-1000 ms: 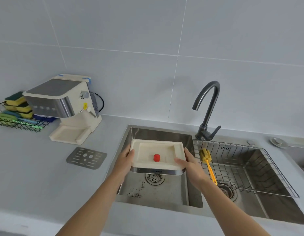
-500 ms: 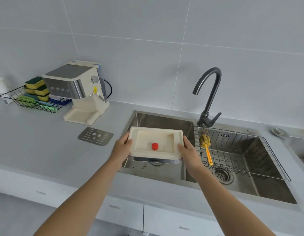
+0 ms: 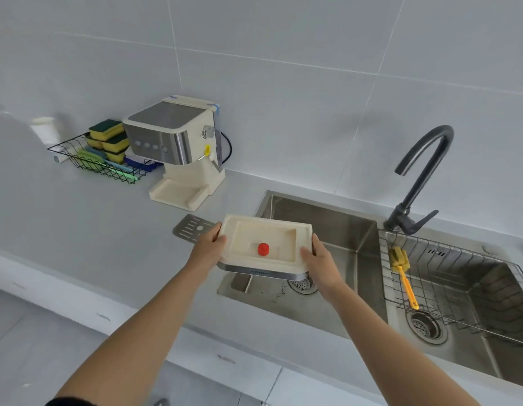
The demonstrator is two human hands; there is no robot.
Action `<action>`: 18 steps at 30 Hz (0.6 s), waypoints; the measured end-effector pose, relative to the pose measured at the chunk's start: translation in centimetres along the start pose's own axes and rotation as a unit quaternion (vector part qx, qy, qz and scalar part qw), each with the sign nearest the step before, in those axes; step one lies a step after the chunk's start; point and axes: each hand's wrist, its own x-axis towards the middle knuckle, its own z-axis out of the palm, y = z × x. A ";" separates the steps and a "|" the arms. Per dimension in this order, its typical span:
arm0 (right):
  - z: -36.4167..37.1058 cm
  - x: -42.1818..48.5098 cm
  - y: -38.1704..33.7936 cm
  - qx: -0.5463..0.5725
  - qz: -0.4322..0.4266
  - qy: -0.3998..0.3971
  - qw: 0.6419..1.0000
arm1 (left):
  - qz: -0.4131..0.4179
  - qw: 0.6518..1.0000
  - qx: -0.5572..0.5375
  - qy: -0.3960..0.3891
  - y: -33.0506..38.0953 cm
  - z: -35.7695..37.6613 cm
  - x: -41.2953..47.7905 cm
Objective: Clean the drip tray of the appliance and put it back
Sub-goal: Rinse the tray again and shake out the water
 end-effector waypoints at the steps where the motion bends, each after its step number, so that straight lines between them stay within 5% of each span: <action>1: 1.3 0.7 -0.2 0.001 -0.001 -0.003 1.000 | -0.004 1.000 -0.002 0.001 -0.5 -1.0 0.9; 18: 28.4 11.3 -0.7 -0.012 0.052 0.031 0.998 | -0.013 0.997 0.009 -0.072 -10.8 -22.9 16.9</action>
